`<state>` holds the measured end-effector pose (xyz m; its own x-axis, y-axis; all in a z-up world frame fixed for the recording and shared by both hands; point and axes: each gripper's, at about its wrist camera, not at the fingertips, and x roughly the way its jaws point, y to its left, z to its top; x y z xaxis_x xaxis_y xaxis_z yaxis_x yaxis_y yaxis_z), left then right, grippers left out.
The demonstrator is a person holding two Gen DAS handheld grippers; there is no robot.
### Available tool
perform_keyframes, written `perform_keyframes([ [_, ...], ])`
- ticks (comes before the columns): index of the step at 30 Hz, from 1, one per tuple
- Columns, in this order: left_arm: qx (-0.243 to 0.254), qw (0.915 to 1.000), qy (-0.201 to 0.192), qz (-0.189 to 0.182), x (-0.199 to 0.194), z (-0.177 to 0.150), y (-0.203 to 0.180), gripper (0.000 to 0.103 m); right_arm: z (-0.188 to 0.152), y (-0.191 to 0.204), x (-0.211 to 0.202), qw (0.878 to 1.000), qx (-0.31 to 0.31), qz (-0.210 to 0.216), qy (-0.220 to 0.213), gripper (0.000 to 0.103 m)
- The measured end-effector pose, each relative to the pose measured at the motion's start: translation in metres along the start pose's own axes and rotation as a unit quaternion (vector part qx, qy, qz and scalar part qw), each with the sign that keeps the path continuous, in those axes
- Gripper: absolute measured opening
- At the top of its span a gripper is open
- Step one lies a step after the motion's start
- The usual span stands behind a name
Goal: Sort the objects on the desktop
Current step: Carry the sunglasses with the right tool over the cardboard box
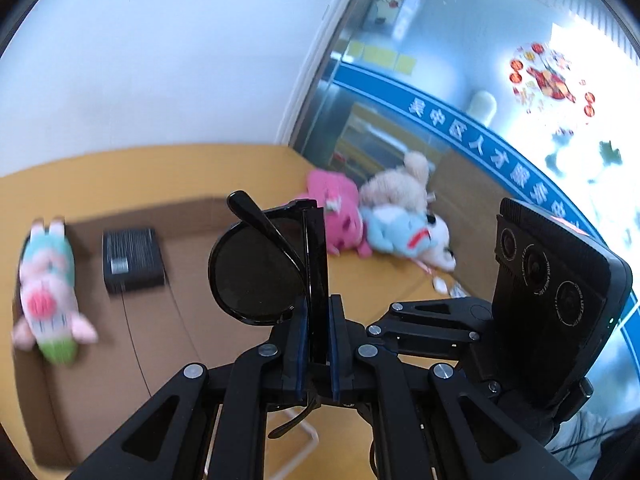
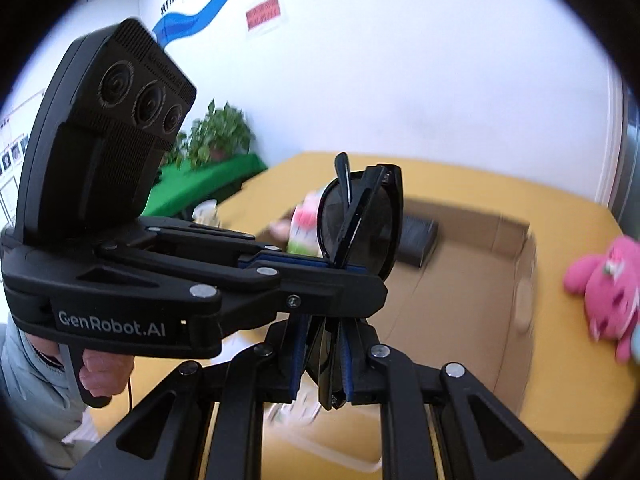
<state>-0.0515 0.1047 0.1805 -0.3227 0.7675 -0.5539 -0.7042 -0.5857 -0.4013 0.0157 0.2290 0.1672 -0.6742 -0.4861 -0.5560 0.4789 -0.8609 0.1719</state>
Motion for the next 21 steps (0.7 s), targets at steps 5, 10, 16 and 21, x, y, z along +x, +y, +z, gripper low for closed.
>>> perform_keyframes([
  [5, -0.016, 0.9998, -0.003, 0.009, 0.02, 0.052, 0.033, 0.006, 0.053, -0.037, 0.026, 1.0, 0.004, 0.001, 0.003, 0.014],
  [10, -0.028, 0.9992, 0.014, 0.022, 0.051, 0.087, 0.062, 0.006, 0.089, -0.075, 0.066, 0.999, 0.007, 0.0, 0.033, 0.014],
  [16, -0.051, 0.9967, 0.059, 0.024, 0.112, 0.105, 0.099, 0.005, 0.102, -0.131, 0.117, 0.995, 0.044, 0.001, 0.089, 0.014],
  [21, -0.084, 0.9909, 0.103, 0.019, 0.169, 0.095, 0.131, 0.005, 0.082, -0.173, 0.161, 0.986, 0.078, -0.004, 0.144, 0.014],
])
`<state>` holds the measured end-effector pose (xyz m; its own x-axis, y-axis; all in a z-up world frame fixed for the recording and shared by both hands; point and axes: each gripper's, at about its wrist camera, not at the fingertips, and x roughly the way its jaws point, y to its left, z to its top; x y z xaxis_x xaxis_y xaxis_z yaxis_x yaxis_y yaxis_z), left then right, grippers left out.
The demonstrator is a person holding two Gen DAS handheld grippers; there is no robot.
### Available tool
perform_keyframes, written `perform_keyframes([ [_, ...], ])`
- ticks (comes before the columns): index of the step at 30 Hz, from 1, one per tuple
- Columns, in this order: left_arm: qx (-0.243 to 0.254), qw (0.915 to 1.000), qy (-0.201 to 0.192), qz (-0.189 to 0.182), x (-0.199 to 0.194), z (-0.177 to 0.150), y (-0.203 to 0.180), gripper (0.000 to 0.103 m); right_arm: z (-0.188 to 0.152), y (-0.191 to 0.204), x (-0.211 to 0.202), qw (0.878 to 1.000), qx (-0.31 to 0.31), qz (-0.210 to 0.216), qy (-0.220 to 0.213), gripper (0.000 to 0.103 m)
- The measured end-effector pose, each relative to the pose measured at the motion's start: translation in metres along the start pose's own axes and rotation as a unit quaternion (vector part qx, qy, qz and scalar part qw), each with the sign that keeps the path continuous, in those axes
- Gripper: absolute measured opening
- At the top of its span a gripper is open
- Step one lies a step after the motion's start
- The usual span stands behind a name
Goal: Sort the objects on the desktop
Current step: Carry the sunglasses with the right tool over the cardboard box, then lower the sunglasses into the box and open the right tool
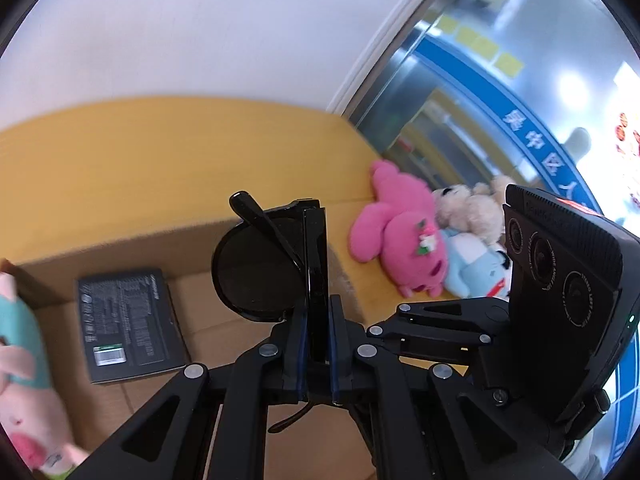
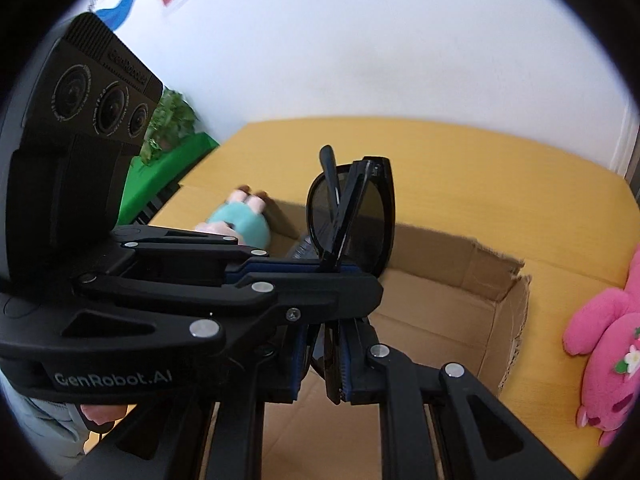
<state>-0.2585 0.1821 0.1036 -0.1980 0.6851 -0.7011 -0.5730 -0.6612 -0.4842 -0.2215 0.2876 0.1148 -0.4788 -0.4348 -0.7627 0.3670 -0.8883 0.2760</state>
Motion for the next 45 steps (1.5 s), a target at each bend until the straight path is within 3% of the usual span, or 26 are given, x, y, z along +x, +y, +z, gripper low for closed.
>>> perform_keyframes([
  [9, -0.058, 0.9958, 0.07, 0.009, 0.093, -0.004, 0.052, 0.005, -0.023, -0.06, 0.086, 0.994, 0.074, 0.008, 0.083, 0.014],
  [15, -0.082, 0.9926, 0.088, 0.017, 0.119, -0.003, 0.071, 0.006, -0.024, -0.083, 0.112, 0.987, 0.12, 0.027, 0.106, 0.014],
  [20, -0.095, 0.9905, 0.097, 0.014, 0.132, -0.001, 0.075, 0.013, -0.028, -0.087, 0.117, 0.987, 0.115, 0.0, 0.116, 0.016],
  [22, -0.098, 0.9907, 0.093, 0.015, 0.128, 0.0, 0.072, 0.023, -0.029, -0.086, 0.118, 0.987, 0.106, -0.026, 0.119, 0.026],
  [24, -0.088, 0.993, 0.077, 0.017, 0.113, 0.003, 0.065, 0.038, -0.031, -0.084, 0.117, 0.987, 0.102, -0.029, 0.121, 0.043],
  [26, -0.07, 0.9954, 0.054, 0.035, 0.09, 0.006, 0.055, 0.045, -0.033, -0.079, 0.108, 0.989, 0.099, -0.029, 0.11, 0.061],
  [31, 0.008, 0.9953, -0.031, 0.091, 0.004, -0.008, 0.009, 0.054, -0.048, -0.051, 0.057, 0.994, 0.075, -0.05, 0.061, 0.07],
  [34, 0.064, 0.9805, -0.108, 0.151, -0.06, -0.04, -0.027, 0.076, -0.069, -0.02, 0.002, 0.996, 0.052, -0.074, 0.005, 0.074],
  [36, 0.093, 0.9613, -0.164, 0.201, -0.1, -0.069, -0.053, 0.093, -0.08, 0.003, -0.042, 0.994, 0.032, -0.093, -0.046, 0.08],
  [38, 0.116, 0.9421, -0.206, 0.237, -0.134, -0.102, -0.072, 0.103, -0.097, 0.033, -0.078, 0.99, 0.02, -0.105, -0.093, 0.082],
  [40, 0.127, 0.927, -0.238, 0.26, -0.162, -0.139, -0.089, 0.103, -0.103, 0.048, -0.102, 0.987, 0.011, -0.104, -0.126, 0.084],
  [45, 0.114, 0.9201, -0.258, 0.271, -0.206, -0.214, -0.107, 0.103, -0.139, 0.106, -0.152, 0.974, -0.026, -0.129, -0.183, 0.088],
])
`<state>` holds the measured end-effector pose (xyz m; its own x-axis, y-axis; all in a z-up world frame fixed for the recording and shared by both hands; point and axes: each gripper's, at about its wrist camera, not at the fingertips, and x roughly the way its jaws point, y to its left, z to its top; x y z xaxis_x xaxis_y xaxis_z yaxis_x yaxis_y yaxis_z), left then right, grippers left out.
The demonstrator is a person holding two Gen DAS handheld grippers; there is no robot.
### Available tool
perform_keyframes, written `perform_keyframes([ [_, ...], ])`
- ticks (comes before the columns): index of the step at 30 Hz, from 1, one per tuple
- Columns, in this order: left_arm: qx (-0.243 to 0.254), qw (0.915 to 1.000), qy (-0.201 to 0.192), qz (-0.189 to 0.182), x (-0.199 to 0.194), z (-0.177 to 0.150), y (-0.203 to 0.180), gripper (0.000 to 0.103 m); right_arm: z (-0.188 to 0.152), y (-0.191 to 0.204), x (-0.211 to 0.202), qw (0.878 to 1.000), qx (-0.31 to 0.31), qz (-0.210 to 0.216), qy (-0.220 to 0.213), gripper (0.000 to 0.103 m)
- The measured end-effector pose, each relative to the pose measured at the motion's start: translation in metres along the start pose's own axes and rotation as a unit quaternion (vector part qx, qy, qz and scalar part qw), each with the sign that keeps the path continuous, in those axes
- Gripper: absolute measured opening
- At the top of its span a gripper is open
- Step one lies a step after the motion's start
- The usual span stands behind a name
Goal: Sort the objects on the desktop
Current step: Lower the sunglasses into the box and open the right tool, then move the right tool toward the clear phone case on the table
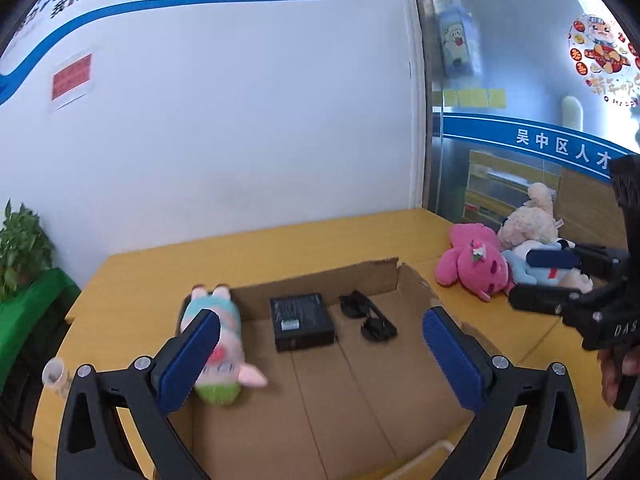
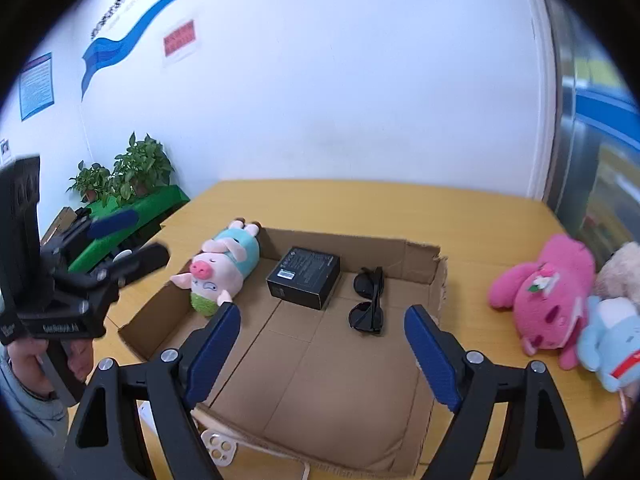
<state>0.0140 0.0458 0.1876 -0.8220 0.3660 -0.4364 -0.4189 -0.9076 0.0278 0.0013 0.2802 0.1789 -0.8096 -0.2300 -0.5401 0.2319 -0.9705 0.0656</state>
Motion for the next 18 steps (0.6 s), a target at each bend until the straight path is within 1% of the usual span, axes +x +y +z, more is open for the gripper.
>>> perform_keyframes([
  [1, -0.003, 1.0, -0.003, 0.008, -0.011, -0.005, 0.001, 0.103, -0.004, 0.01, -0.008, 1.0, -0.007, -0.009, -0.003, 0.094],
  [2, -0.007, 0.9998, -0.006, 0.016, -0.021, -0.009, 0.004, 0.103, -0.011, 0.018, -0.014, 1.0, -0.013, -0.02, -0.004, 0.102],
  [5, -0.022, 0.9993, -0.015, 0.028, -0.044, -0.02, 0.01, 0.103, -0.027, 0.031, -0.024, 0.999, -0.025, -0.04, 0.005, 0.103],
  [7, -0.023, 0.9991, -0.017, 0.032, -0.052, -0.026, 0.011, 0.103, -0.041, 0.039, -0.025, 0.999, -0.022, -0.038, 0.017, 0.103],
  [8, -0.021, 0.999, -0.016, 0.036, -0.054, -0.029, 0.01, 0.103, -0.044, 0.042, -0.032, 0.999, -0.02, -0.038, 0.021, 0.103],
  [11, -0.022, 0.9985, -0.016, 0.049, -0.058, -0.042, 0.01, 0.103, -0.059, 0.049, -0.031, 0.999, -0.013, -0.042, 0.02, 0.103],
  [13, -0.023, 0.9983, -0.019, 0.049, -0.057, -0.055, 0.01, 0.103, -0.068, 0.053, -0.031, 0.998, -0.008, -0.052, 0.019, 0.103],
  [16, -0.021, 0.9981, 0.004, 0.058, -0.048, -0.073, 0.009, 0.103, -0.077, 0.059, -0.028, 0.997, -0.011, -0.076, 0.013, 0.103],
  [18, -0.012, 0.9982, 0.015, 0.057, -0.046, -0.083, 0.007, 0.103, -0.082, 0.063, -0.024, 0.996, -0.021, -0.084, 0.018, 0.103],
])
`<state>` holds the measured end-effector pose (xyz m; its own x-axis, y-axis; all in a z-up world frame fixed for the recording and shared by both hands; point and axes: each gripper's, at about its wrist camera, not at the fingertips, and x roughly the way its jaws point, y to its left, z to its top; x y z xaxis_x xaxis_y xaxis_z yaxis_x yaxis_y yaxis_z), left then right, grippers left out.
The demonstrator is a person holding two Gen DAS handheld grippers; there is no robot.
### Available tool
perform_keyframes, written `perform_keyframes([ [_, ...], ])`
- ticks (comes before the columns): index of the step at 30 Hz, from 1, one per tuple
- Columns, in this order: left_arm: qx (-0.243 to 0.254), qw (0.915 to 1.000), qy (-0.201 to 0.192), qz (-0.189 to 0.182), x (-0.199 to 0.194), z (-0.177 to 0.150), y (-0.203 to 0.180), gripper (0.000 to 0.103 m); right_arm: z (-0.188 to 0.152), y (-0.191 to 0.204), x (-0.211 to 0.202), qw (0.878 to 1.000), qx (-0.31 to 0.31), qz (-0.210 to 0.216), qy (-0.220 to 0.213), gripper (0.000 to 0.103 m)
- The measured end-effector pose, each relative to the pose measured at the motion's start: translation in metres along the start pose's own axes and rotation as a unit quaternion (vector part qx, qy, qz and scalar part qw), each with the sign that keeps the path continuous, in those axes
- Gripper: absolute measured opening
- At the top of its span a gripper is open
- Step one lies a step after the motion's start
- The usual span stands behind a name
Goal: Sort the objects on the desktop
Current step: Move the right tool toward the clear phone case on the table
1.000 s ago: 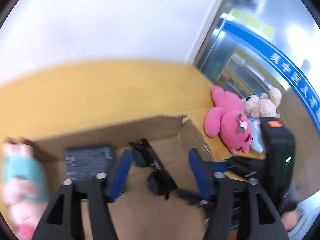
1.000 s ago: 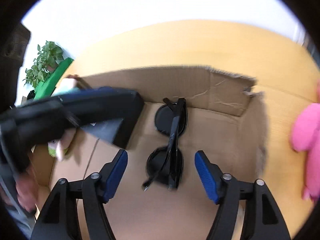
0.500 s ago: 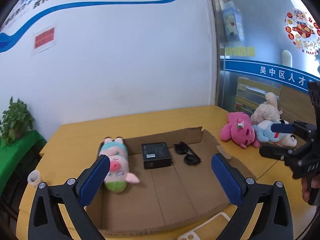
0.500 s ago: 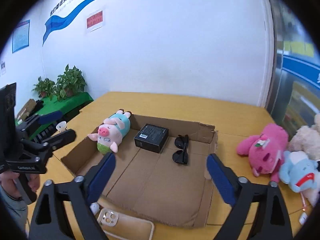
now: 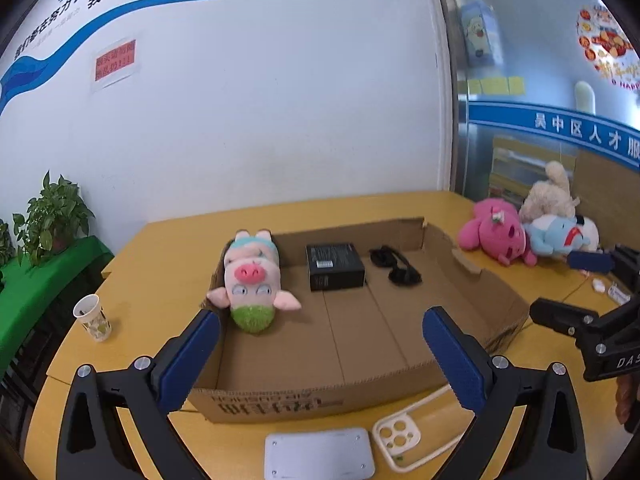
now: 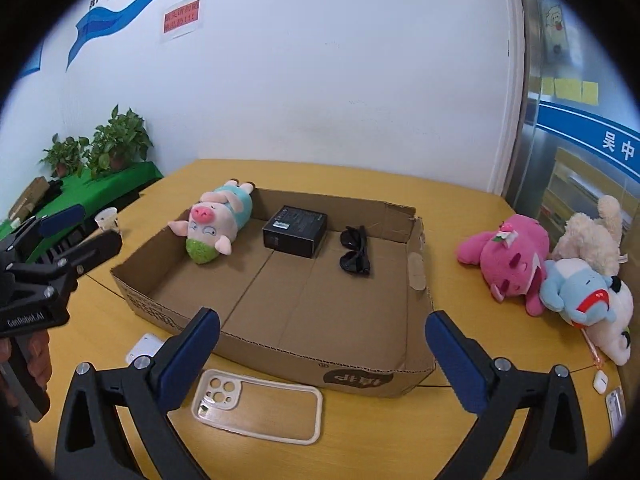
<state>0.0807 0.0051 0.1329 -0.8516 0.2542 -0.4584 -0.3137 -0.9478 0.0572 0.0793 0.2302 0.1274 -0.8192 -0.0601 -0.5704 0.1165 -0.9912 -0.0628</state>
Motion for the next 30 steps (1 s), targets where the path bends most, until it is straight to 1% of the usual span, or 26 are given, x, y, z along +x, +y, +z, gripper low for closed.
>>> perform_keyframes([
  [4, -0.007, 0.9999, 0.009, -0.011, 0.0, -0.01, 0.004, 0.103, -0.007, 0.007, 0.003, 1.0, -0.007, 0.011, -0.003, 0.103],
  [8, -0.015, 0.9991, 0.021, -0.035, 0.006, -0.019, 0.017, 0.103, -0.011, 0.008, 0.002, 1.0, -0.002, 0.025, -0.012, 0.103],
  [10, -0.01, 0.9989, 0.024, -0.039, 0.012, -0.025, 0.027, 0.103, -0.014, 0.009, 0.004, 1.0, -0.007, 0.024, -0.002, 0.103],
  [12, -0.014, 0.9985, 0.035, -0.04, 0.02, -0.033, 0.037, 0.103, -0.019, 0.01, 0.008, 0.999, -0.007, 0.032, 0.007, 0.103],
  [16, -0.031, 0.9958, 0.068, -0.052, 0.029, -0.056, 0.048, 0.103, -0.033, 0.009, 0.019, 0.997, 0.012, 0.068, 0.024, 0.102],
  [19, -0.046, 0.9931, 0.091, -0.058, 0.031, -0.073, 0.047, 0.103, -0.048, 0.009, 0.031, 0.996, 0.016, 0.071, 0.048, 0.102],
  [21, -0.059, 0.99, 0.106, -0.073, 0.031, -0.082, 0.044, 0.103, -0.059, 0.008, 0.043, 0.995, 0.02, 0.071, 0.073, 0.102],
  [24, -0.068, 0.9857, 0.123, -0.093, 0.032, -0.091, 0.034, 0.103, -0.079, 0.007, 0.073, 0.988, 0.014, 0.075, 0.135, 0.102],
  [27, -0.075, 0.9827, 0.138, -0.098, 0.034, -0.098, 0.022, 0.103, -0.095, 0.004, 0.097, 0.982, 0.018, 0.07, 0.175, 0.095],
  [28, -0.078, 0.9814, 0.143, -0.101, 0.036, -0.1, 0.019, 0.103, -0.098, 0.003, 0.103, 0.981, 0.02, 0.066, 0.182, 0.086],
  [29, -0.079, 0.9805, 0.148, -0.103, 0.037, -0.102, 0.015, 0.103, -0.102, 0.001, 0.109, 0.979, 0.025, 0.064, 0.194, 0.072],
  [30, -0.078, 0.9804, 0.152, -0.098, 0.04, -0.103, 0.011, 0.103, -0.106, -0.002, 0.114, 0.976, 0.032, 0.069, 0.203, 0.064],
])
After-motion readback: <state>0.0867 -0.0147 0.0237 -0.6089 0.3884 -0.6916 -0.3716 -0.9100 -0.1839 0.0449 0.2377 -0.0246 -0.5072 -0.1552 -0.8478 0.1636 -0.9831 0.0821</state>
